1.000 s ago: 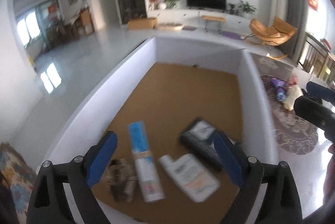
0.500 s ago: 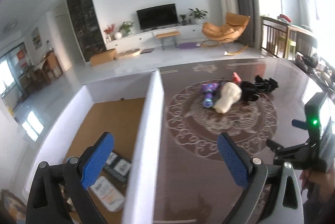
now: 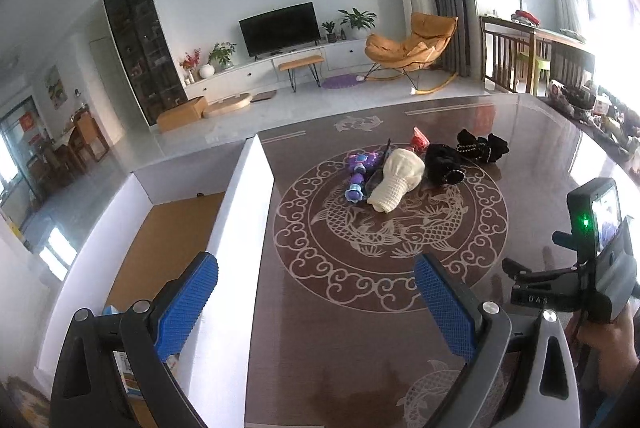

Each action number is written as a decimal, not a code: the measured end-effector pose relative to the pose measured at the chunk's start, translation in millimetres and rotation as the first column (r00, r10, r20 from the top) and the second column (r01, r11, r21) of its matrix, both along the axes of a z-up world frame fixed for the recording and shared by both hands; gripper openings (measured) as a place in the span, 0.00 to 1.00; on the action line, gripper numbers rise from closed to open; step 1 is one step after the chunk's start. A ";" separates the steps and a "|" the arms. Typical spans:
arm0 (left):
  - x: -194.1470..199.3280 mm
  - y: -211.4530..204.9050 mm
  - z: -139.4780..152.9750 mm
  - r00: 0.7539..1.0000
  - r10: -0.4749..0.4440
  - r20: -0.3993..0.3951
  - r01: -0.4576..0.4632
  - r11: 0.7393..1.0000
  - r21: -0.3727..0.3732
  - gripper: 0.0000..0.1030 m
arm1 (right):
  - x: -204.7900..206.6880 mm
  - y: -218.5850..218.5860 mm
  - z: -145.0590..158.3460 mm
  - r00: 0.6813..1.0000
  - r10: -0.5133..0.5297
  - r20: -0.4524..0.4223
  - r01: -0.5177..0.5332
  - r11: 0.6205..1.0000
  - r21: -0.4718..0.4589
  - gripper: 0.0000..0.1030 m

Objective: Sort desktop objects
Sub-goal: 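Move both tools back over the table toward the remaining items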

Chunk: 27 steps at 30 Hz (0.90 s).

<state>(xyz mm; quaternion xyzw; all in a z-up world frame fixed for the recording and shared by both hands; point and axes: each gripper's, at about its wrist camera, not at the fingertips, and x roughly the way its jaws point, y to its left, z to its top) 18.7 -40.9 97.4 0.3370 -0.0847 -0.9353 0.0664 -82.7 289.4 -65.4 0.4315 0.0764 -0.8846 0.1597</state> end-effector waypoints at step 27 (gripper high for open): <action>-63.2 4.0 -128.8 0.952 -0.101 0.288 0.050 0.983 0.179 0.98 | -5.3 -3.2 -6.8 0.999 -0.027 0.035 0.026 0.999 0.032 1.00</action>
